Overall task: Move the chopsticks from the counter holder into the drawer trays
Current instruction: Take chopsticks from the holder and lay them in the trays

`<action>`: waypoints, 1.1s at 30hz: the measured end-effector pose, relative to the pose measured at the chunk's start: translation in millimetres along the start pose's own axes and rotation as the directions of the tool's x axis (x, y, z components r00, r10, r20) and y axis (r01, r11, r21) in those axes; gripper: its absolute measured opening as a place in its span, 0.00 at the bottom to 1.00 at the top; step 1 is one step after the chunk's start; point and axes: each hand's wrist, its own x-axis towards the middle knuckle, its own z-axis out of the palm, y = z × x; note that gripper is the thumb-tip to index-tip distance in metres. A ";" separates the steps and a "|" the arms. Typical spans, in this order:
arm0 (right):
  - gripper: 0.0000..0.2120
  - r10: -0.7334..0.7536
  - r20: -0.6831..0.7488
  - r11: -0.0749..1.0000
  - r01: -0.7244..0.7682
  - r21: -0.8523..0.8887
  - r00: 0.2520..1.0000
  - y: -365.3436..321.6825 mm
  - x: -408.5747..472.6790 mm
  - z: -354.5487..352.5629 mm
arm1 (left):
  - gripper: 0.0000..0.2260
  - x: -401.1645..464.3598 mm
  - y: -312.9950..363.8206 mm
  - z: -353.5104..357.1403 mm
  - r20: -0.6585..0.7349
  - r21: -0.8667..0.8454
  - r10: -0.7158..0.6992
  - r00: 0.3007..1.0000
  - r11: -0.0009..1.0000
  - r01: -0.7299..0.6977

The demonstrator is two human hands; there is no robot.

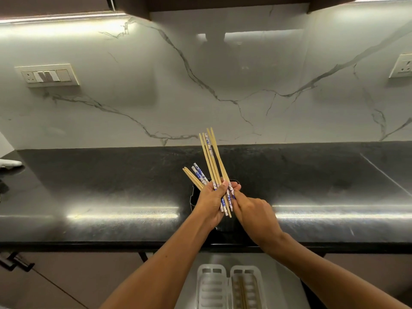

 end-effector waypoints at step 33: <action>0.14 0.364 -0.067 0.882 -0.321 0.345 0.929 8.1 127.4 -46.7 | 0.10 -22.1 -18.6 -16.5 -0.023 0.266 0.079 0.997 0.961 -0.071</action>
